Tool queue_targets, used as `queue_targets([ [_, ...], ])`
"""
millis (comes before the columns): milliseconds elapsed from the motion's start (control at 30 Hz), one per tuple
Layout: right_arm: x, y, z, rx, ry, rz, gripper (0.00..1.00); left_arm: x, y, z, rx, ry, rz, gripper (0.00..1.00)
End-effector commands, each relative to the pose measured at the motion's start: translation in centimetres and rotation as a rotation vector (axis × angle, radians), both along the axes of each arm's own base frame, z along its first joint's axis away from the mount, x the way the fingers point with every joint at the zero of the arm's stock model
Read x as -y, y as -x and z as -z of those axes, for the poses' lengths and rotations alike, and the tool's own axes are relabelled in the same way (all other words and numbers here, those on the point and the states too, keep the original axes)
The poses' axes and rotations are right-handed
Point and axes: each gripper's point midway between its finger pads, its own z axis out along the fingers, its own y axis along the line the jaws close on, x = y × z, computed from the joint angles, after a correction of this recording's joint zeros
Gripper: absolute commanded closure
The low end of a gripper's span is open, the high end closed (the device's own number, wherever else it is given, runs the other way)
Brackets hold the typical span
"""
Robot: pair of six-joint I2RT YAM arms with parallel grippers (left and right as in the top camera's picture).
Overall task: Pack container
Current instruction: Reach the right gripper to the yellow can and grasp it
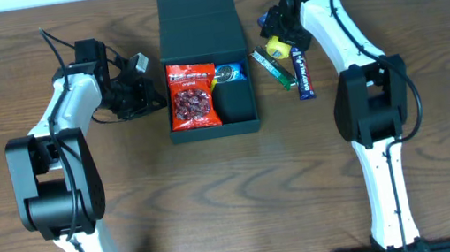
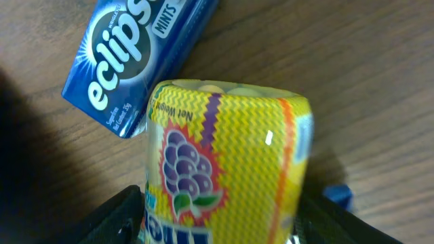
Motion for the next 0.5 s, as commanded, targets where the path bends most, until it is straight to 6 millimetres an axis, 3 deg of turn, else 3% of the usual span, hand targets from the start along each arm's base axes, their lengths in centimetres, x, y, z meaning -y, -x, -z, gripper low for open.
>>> queue_targets([
  [0,-0.14,0.07,1.53,-0.021,-0.004,-0.011,0.29,0.38,0.39,0.29,-0.02,0.016,0.004,0.94],
  [233,-0.2,-0.47,1.52,0.001,-0.005,-0.017,0.55,0.38,0.45,0.3,-0.023,0.016,0.004,0.94],
  [467,0.11,-0.4,1.45,-0.002,0.014,-0.05,0.67,0.38,0.44,0.3,-0.023,0.016,0.004,0.95],
])
